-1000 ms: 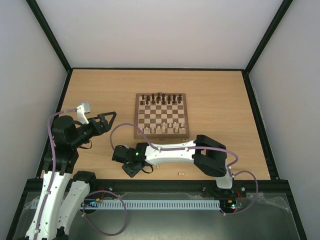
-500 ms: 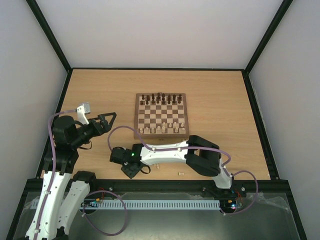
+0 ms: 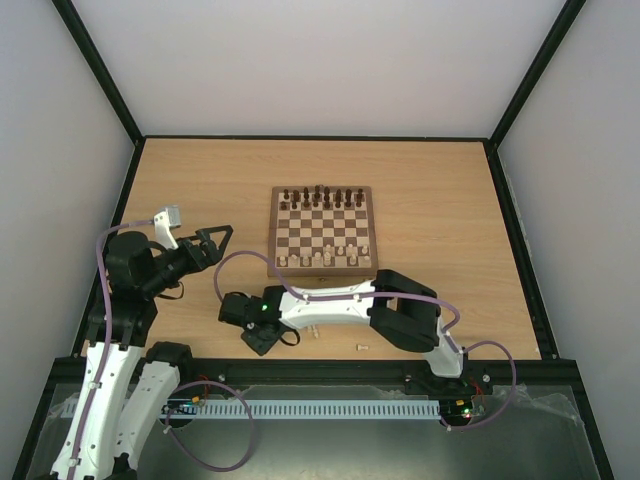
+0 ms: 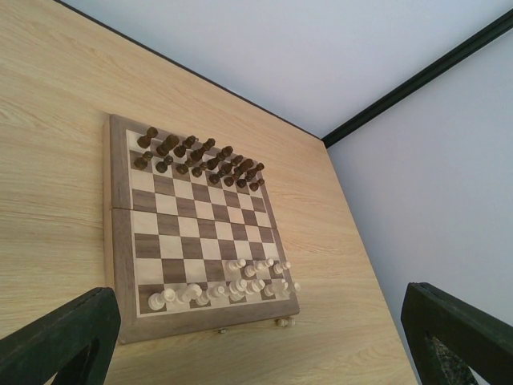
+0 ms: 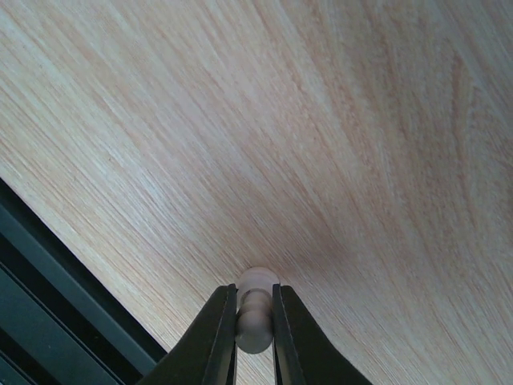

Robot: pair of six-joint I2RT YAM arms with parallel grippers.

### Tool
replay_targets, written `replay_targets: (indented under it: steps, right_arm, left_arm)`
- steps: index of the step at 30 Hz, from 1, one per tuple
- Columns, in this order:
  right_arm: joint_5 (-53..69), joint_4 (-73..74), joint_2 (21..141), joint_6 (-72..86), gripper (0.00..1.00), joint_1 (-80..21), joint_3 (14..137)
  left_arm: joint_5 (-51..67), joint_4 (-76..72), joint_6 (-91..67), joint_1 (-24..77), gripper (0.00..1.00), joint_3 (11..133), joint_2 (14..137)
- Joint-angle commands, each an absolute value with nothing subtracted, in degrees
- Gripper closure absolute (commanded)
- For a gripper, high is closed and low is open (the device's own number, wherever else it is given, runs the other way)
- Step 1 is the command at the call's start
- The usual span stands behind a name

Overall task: Set up the chess pieces on the board
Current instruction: Pick up the chess piece at the center of the board, then place the chess piece on the chessboard.

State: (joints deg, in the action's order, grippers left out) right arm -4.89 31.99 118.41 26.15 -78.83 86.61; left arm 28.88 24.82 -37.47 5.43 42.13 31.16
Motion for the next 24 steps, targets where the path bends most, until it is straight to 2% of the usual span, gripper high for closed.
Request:
replay_targets:
  steps: [1,9,14,18,24]
  right_arm:
    - [-4.76,33.75,119.33,25.58,0.89,-78.28,87.02]
    - [-8.63,34.96,105.53,25.42,0.91,-71.35,80.2]
    - [-10.72,38.66,98.59,22.64,0.91,-62.62,81.83]
    - [-11.47,41.19,99.06,19.53,0.91,-55.71,86.26]
    - [-10.51,42.55,105.93,16.34,0.91,-48.52,92.45]
  left_arm:
    - [28.95,24.52,-37.18,5.1,0.01,42.49,30.88]
    - [29.35,23.14,-37.36,5.09,0.01,41.77,31.84]
    - [29.62,21.74,-37.48,5.1,0.01,41.12,32.79]
    - [29.66,20.92,-37.55,5.1,0.01,40.56,33.38]
    - [29.54,20.16,-37.15,5.1,0.01,39.95,34.42]
